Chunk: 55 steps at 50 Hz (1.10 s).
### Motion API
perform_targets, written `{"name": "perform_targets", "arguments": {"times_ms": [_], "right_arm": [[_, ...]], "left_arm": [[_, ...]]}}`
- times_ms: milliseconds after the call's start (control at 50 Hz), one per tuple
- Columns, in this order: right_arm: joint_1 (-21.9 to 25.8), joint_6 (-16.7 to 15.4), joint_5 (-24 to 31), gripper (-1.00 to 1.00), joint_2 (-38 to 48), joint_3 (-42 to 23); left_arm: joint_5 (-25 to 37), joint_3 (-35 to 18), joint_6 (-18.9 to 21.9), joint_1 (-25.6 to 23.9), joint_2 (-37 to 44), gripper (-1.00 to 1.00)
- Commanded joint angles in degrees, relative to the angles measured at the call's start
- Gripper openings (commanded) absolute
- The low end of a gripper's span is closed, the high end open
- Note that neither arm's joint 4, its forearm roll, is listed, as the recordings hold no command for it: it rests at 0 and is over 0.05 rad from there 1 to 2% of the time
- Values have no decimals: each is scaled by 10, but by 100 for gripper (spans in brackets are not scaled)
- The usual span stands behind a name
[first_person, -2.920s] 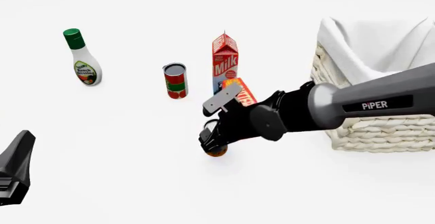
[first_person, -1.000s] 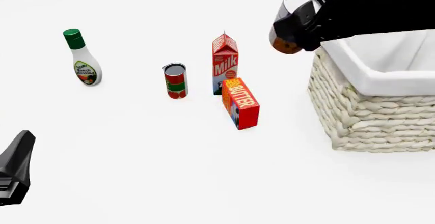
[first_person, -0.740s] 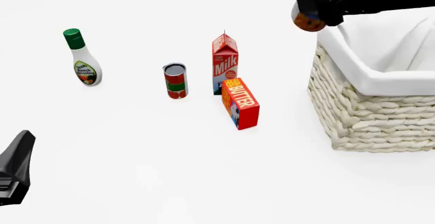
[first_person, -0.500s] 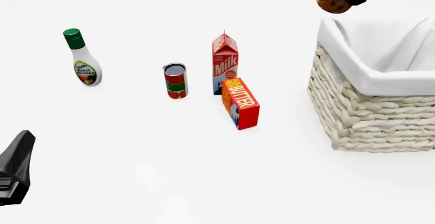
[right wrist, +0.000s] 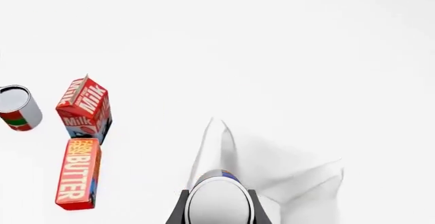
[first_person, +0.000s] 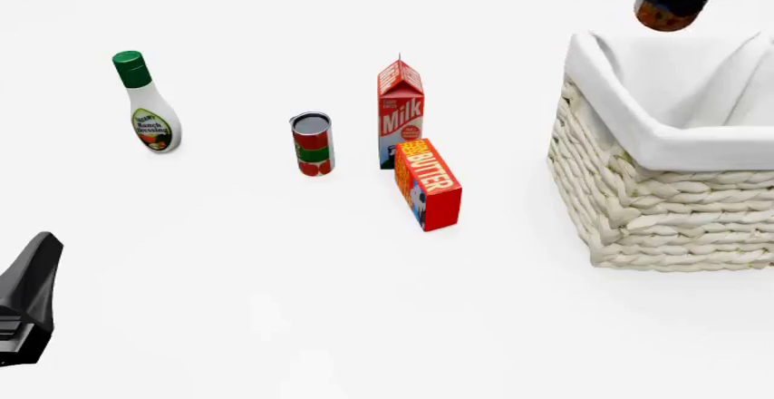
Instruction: Pick the alphabet soup and place it in the basket.
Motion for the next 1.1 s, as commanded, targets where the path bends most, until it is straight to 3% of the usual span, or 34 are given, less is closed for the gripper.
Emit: {"name": "perform_targets", "arguments": {"times_ms": [20,520,1100], "right_arm": [[-53,1,-22,-100,22,8],[-118,-5,-81,-100,54,63],[-131,-11,-134,-100,107,96]], "left_arm": [[0,0,0,0,0,100],[0,0,0,0,0,100],[0,0,0,0,0,100]]}}
